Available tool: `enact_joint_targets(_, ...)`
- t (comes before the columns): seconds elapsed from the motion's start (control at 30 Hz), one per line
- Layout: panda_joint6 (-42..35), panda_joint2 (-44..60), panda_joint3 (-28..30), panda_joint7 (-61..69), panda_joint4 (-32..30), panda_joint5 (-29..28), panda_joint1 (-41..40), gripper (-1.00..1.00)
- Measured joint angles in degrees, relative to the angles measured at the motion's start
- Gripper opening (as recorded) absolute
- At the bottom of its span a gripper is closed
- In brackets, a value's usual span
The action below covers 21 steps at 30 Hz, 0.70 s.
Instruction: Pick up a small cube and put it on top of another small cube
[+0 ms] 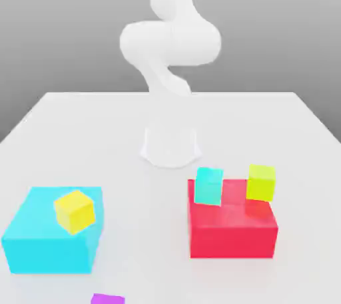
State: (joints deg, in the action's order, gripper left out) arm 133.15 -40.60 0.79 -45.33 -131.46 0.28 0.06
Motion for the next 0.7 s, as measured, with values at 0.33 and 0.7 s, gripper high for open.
enact_joint_targets(0.33,5.5,21.1,3.3,2.4,1.3,1.6,0.1,0.0)
enact_joint_targets(0.7,11.5,44.0,5.4,5.6,2.7,4.2,-1.6,0.0)
